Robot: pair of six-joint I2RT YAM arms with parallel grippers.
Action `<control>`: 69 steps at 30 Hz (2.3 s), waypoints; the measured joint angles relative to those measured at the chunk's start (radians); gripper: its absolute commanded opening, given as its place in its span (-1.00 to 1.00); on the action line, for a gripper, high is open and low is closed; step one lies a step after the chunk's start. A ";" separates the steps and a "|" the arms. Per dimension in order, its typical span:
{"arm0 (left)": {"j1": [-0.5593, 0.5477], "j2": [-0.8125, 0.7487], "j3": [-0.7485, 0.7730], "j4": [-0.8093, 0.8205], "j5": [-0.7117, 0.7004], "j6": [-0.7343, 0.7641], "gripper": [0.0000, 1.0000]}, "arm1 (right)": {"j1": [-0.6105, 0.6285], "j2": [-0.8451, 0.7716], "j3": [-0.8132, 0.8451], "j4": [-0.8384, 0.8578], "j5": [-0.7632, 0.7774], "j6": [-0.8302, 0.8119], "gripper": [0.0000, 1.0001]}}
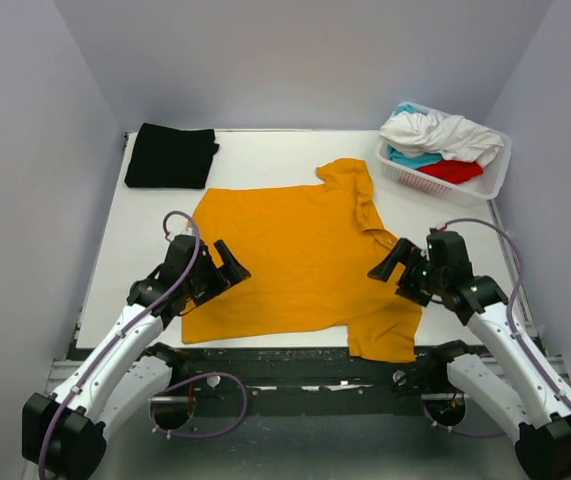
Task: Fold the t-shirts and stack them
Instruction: Flatten out the tshirt
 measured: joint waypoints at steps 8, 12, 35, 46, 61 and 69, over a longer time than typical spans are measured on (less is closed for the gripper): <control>0.049 0.334 0.139 0.216 0.044 0.085 0.97 | 0.048 0.541 0.226 0.404 0.021 -0.065 1.00; 0.130 0.526 0.154 0.321 0.104 0.094 0.97 | 0.124 0.881 0.436 0.501 0.077 -0.130 1.00; 0.217 0.696 0.218 0.357 0.179 0.125 0.97 | -0.013 1.273 0.822 0.404 0.795 -0.377 1.00; 0.217 0.689 0.282 0.259 0.134 0.171 0.97 | -0.002 0.954 0.590 0.456 0.549 -0.334 1.00; 0.217 0.787 0.378 0.236 0.159 0.202 0.97 | -0.047 1.018 0.463 0.480 0.471 -0.307 1.00; 0.230 0.794 0.378 0.225 0.159 0.209 0.97 | -0.122 1.090 0.555 0.482 0.430 -0.341 1.00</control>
